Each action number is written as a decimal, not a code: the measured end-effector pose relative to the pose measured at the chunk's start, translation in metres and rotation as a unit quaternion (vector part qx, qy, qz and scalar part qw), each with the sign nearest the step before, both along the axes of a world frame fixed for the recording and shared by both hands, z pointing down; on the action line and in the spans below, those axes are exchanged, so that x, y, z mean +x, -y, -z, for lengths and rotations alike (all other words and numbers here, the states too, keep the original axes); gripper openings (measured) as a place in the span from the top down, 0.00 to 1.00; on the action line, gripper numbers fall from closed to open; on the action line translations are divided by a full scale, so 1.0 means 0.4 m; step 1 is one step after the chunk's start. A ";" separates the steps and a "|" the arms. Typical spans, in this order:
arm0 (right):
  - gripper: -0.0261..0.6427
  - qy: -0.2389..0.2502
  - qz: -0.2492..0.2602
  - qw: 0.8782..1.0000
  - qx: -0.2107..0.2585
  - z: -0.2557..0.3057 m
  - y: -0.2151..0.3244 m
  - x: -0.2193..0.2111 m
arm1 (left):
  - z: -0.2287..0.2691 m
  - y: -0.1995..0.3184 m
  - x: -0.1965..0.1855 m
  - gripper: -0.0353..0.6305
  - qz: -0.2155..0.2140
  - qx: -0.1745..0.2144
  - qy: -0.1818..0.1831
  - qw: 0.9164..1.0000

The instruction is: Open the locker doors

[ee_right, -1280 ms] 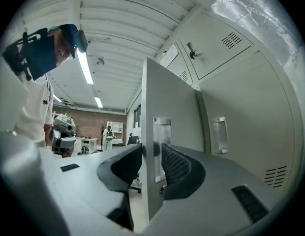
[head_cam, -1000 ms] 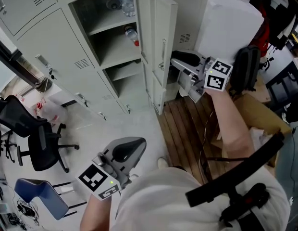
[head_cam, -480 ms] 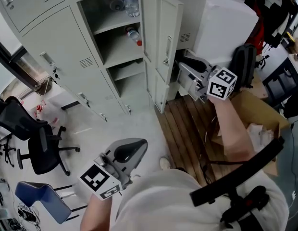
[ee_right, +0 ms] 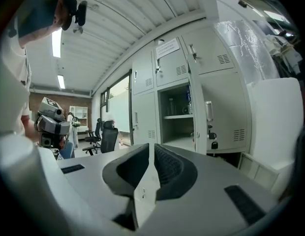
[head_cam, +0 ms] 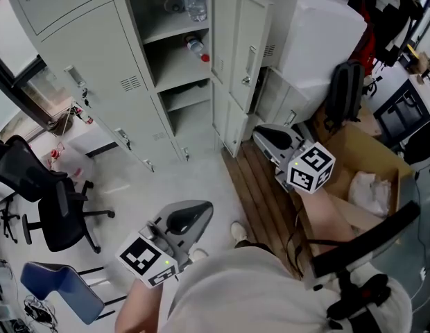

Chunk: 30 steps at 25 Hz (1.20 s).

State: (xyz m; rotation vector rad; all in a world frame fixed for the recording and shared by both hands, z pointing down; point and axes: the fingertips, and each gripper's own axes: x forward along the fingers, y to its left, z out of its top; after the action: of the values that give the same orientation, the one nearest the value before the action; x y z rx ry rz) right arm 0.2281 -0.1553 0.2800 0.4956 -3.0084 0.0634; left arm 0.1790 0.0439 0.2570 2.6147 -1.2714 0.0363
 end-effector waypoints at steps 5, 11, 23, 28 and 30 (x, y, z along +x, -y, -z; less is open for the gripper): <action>0.91 -0.013 -0.021 1.000 -0.008 -0.040 -0.168 -0.034 | -0.019 -0.064 -0.052 0.93 0.004 -0.005 0.003 1.000; 0.91 -0.028 0.007 1.000 -0.004 -0.052 -0.359 -0.105 | -0.038 -0.146 -0.083 0.93 -0.009 -0.005 0.016 1.000; 0.92 -0.044 0.038 0.998 -0.006 -0.070 -0.586 -0.188 | -0.073 -0.286 -0.138 0.93 -0.014 -0.014 0.020 1.000; 0.92 -0.043 0.052 0.998 0.007 -0.055 -0.632 -0.229 | -0.084 -0.329 -0.156 0.93 -0.011 -0.017 0.024 1.000; 0.92 -0.043 0.060 0.997 0.012 -0.054 -0.646 -0.246 | -0.091 -0.341 -0.166 0.93 -0.009 -0.017 0.027 0.999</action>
State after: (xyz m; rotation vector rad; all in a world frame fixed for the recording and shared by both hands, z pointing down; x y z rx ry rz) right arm 0.1298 0.1029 0.3016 0.3114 -2.9498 -0.0017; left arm 0.1126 0.1802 0.2934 2.6127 -1.2546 0.1310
